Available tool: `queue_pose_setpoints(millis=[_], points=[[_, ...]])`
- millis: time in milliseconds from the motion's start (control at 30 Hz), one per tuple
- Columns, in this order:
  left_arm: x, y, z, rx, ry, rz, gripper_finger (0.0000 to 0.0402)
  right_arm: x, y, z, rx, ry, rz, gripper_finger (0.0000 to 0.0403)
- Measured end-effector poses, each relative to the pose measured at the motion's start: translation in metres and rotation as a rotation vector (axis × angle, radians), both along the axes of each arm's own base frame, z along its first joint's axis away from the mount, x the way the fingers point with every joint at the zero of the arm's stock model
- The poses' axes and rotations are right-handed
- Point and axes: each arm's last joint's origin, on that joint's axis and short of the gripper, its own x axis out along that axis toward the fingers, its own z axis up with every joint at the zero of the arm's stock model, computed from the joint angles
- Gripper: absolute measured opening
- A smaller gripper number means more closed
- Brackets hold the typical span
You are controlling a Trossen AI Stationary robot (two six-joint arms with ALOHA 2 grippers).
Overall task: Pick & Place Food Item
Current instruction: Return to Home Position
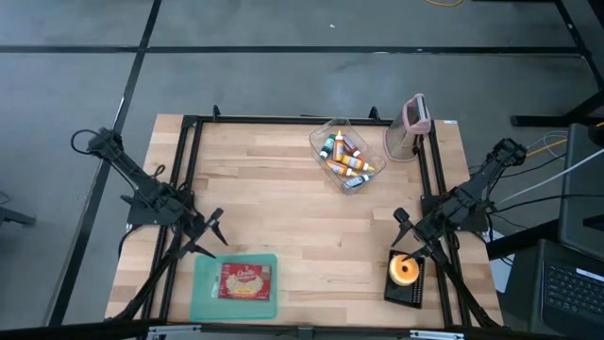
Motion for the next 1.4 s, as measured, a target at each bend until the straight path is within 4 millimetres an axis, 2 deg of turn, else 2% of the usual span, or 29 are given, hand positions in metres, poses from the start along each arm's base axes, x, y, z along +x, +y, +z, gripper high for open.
queue_pose_setpoints(millis=[233,433,600,767,1033,1400], points=[[-0.004,0.002,0.010,-0.071,-0.087,-0.010,0.0224,0.000,-0.009,0.009,0.073,-0.078,-0.039,0.0222],[-0.006,0.009,0.021,-0.147,-0.178,0.001,0.0224,0.002,-0.026,0.022,0.150,-0.200,-0.185,0.0222],[-0.003,0.025,0.028,-0.185,-0.264,0.113,0.0224,0.007,-0.037,0.023,0.149,-0.229,-0.323,0.0222],[0.003,0.043,0.034,-0.186,-0.344,0.302,0.0224,0.011,-0.051,0.022,0.127,-0.232,-0.462,0.0222],[0.007,0.074,0.034,-0.130,-0.371,0.624,0.0224,0.014,-0.067,0.022,0.105,-0.245,-0.679,0.0222],[-0.008,0.121,0.033,-0.031,-0.400,1.144,0.0224,0.014,-0.070,0.022,0.102,-0.244,-0.707,0.0222]])
